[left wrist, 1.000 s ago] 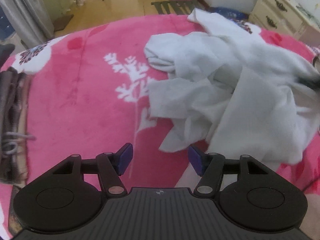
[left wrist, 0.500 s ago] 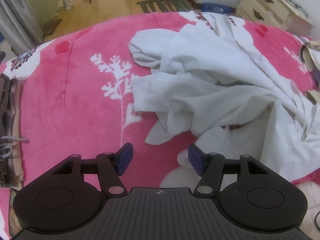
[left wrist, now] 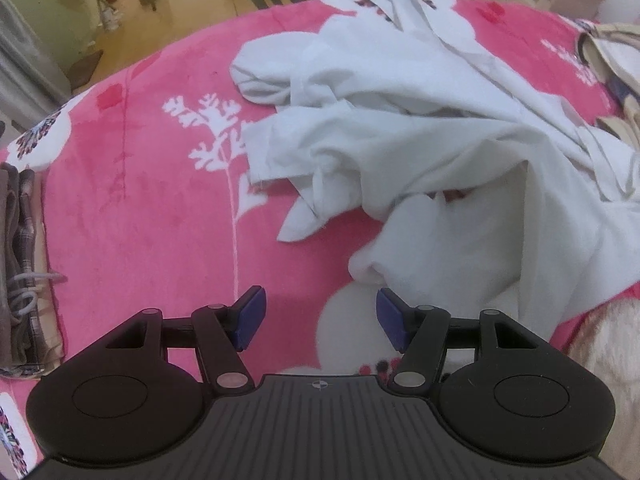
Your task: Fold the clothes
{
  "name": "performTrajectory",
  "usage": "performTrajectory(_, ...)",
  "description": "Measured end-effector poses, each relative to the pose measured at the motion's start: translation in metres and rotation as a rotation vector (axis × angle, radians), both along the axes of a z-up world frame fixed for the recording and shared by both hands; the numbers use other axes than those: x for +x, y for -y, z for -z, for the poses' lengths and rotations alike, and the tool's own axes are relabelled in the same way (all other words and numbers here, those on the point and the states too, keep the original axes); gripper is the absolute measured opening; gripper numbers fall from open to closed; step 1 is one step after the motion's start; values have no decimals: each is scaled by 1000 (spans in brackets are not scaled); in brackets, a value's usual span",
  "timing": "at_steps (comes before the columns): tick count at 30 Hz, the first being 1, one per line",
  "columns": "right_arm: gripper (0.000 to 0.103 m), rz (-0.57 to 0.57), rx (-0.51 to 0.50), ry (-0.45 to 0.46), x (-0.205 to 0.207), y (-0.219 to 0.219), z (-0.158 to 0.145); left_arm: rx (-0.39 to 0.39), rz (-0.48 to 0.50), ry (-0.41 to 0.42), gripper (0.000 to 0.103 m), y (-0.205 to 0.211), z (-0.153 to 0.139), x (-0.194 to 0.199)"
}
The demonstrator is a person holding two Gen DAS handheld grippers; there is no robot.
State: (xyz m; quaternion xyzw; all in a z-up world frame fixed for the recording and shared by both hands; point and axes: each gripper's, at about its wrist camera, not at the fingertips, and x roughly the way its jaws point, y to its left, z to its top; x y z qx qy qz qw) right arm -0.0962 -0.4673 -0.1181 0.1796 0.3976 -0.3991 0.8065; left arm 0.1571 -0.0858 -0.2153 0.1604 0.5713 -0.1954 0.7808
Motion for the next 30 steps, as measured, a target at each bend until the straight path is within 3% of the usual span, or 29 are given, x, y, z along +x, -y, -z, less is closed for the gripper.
performTrajectory(2,71,-30,70,21,2,2,-1,-2,29,-10,61,4,3,0)
performTrajectory(3,84,-56,201,33,4,10,6,-2,44,-15,61,7,4,1)
performTrajectory(4,90,-81,352,14,8,19,17,-3,58,-20,62,9,5,1)
performTrajectory(6,88,-93,560,-127,14,28,40,-5,87,-31,62,13,8,1)
performTrajectory(8,86,-139,476,-295,16,19,39,-3,114,-45,62,18,11,1)
performTrajectory(10,87,-336,283,-474,23,-4,24,-12,137,-57,63,20,15,1)
performTrajectory(12,87,-517,189,-540,25,-23,6,-27,150,-66,65,22,19,0)
performTrajectory(14,87,-645,244,-485,31,-33,-16,-36,157,-78,66,22,25,0)
performTrajectory(17,93,-738,326,-257,63,-46,-43,-52,147,-107,66,24,35,2)
performTrajectory(20,95,-863,327,-135,123,-92,-32,-49,127,-128,66,25,40,5)
performTrajectory(21,92,-934,321,-134,142,-117,-21,-48,122,-129,66,24,39,5)
performTrajectory(24,66,-1105,285,-151,190,-184,13,-55,116,-119,66,18,36,1)
performTrajectory(27,59,-1174,211,-215,217,-231,54,-78,83,-140,66,8,38,0)
performTrajectory(29,30,-1097,198,-266,219,-224,73,-95,64,-179,66,4,44,1)
performTrajectory(30,6,-1058,191,-291,220,-221,82,-102,59,-199,66,3,47,2)
